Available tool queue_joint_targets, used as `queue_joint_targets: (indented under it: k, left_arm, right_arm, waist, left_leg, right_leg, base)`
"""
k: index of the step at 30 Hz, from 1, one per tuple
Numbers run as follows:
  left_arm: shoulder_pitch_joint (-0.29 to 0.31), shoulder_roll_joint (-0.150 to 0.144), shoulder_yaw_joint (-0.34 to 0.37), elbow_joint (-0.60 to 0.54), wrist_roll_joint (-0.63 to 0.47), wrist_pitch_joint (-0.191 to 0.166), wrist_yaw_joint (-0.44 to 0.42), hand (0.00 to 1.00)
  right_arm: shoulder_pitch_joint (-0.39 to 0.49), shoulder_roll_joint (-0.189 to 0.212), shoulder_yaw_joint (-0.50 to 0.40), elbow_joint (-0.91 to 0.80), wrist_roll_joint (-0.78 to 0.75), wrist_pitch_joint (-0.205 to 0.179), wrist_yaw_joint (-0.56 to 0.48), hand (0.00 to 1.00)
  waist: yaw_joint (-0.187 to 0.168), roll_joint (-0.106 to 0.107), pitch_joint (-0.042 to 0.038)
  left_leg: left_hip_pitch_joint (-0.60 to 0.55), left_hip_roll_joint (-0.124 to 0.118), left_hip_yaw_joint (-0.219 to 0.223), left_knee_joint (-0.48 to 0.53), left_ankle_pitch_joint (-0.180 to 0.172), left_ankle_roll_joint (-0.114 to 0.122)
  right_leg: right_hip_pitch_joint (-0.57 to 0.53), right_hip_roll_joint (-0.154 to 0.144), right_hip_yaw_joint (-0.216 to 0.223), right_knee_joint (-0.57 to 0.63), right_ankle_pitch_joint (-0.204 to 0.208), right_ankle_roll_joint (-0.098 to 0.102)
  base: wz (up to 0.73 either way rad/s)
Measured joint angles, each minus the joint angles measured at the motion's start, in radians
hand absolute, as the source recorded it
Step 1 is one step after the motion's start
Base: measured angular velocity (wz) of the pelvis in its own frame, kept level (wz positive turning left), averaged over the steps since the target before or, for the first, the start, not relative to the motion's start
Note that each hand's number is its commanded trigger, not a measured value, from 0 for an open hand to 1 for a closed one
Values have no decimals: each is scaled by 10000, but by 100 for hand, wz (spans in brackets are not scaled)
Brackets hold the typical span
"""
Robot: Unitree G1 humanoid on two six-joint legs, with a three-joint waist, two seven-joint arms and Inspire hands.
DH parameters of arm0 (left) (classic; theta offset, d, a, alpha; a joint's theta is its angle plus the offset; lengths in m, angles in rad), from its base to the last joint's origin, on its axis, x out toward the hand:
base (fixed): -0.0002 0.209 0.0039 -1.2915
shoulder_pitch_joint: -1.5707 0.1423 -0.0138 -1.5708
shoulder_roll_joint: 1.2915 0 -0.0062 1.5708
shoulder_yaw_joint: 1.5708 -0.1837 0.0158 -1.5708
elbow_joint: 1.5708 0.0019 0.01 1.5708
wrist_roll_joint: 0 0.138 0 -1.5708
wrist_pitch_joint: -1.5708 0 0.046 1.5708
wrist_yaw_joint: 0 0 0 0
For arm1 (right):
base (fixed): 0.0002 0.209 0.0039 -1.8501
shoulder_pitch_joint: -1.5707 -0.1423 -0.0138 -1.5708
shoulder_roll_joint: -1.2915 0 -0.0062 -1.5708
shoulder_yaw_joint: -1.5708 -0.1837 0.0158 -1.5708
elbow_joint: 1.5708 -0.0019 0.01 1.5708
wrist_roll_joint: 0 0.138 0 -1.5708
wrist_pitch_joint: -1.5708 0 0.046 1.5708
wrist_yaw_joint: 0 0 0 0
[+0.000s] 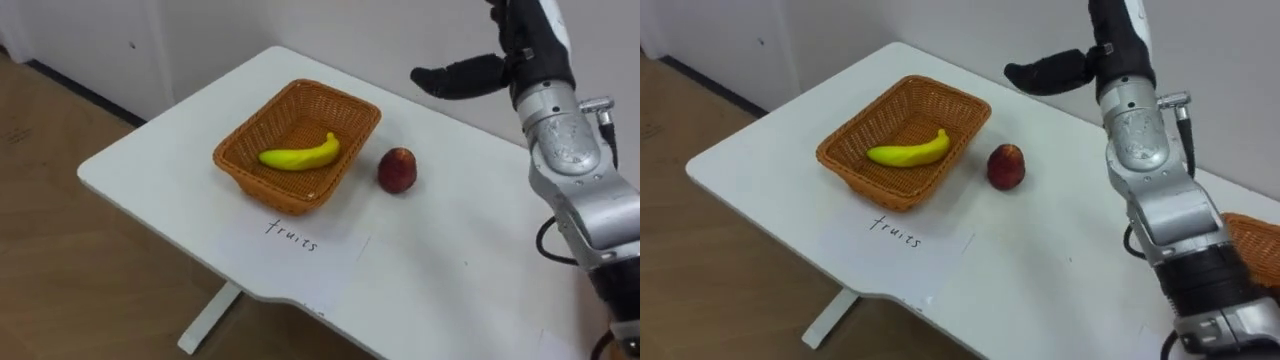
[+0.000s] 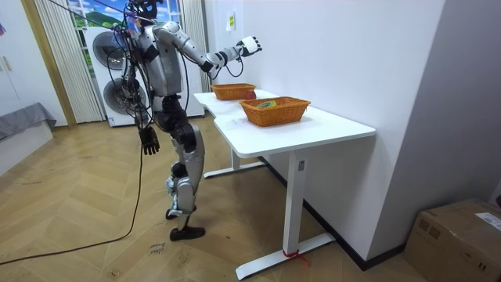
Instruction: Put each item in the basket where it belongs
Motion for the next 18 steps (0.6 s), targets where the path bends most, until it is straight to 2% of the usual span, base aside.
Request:
queue_joint_targets:
  k: [2,6,9,14,17,18]
  left_arm:
    - [0,-3,-48,14,-1,2,-21,0]
    - [10,-14,-428,2,-46,7,-38,0]
    - [13,-9,-602,-31,-95,7,-66,0]
    - [26,-13,-882,5,-125,4,-210,0]
    - [25,-20,-940,30,-187,5,-209,0]
    - [18,-19,-936,20,-219,6,-200,0]
  right_arm:
    - [154,144,0,0,162,-2,2,0]
    - [369,159,1,1,540,-1,-24,0]
    - [441,159,4,2,584,-1,-105,0]
    - [508,161,49,406,771,-112,-138,0]
    - [598,161,85,876,871,-119,-179,0]
    - [598,160,87,1193,1108,-141,-158,0]
  waist:
    - [-66,62,-10]
    - [-131,288,-14]
    - [-165,374,-1]
    - [-170,390,3]
    - [-45,379,1]
    - [-28,352,-23]
  left_leg:
    - [4,-3,9,4,8,5]
    - [-15,-33,5,55,16,22]
    - [-24,-34,-13,66,17,21]
    - [-31,-35,-5,72,17,21]
    - [-76,-37,-14,71,17,21]
    - [-105,-36,-14,72,17,22]
  right_leg:
    - [0,-1,38,2,0,0]
    - [-1,-23,52,21,0,3]
    - [0,-16,67,22,-2,7]
    - [4,-11,60,18,-3,10]
    - [-50,-11,92,2,-9,18]
    - [-96,-12,117,10,-9,18]
  base:
    - [-2]
    - [-1]
    - [0]
    - [0]
    - [-1]
    - [0]
